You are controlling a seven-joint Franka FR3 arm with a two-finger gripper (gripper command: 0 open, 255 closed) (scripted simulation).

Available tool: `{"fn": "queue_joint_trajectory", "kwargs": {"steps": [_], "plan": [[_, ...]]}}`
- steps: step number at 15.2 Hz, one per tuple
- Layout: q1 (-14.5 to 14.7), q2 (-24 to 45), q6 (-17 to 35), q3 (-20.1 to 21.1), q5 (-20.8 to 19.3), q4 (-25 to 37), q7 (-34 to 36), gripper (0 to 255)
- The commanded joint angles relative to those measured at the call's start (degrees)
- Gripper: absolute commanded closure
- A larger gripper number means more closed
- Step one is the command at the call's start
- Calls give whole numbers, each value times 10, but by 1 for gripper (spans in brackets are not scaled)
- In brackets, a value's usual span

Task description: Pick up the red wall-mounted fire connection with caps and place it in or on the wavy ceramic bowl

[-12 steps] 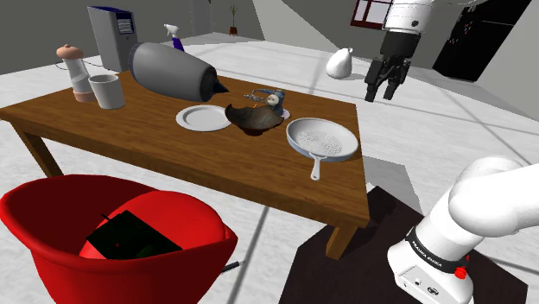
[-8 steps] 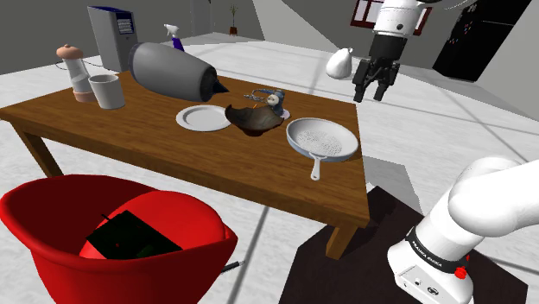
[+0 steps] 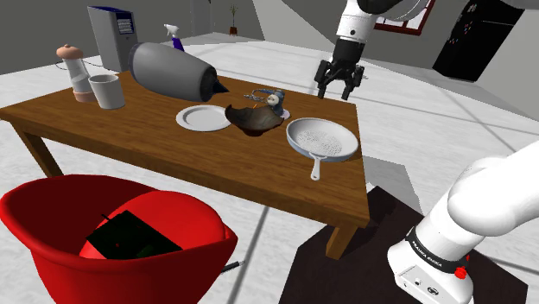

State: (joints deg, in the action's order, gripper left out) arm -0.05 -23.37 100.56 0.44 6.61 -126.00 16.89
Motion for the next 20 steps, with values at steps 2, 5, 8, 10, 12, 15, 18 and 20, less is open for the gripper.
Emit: {"fn": "queue_joint_trajectory", "kwargs": {"steps": [2,5,8,10,12,15,18,20], "plan": [[-5,65,30,5,6,44,36,0],[-9,127,54,9,10,90,72,0],[-12,188,72,9,12,141,106,0],[-14,230,81,9,13,179,129,0],[-16,271,87,7,14,220,151,0],[-18,335,92,2,16,287,183,0],[-21,400,89,-4,18,362,213,0],[-24,445,84,-8,21,418,233,0]]}}
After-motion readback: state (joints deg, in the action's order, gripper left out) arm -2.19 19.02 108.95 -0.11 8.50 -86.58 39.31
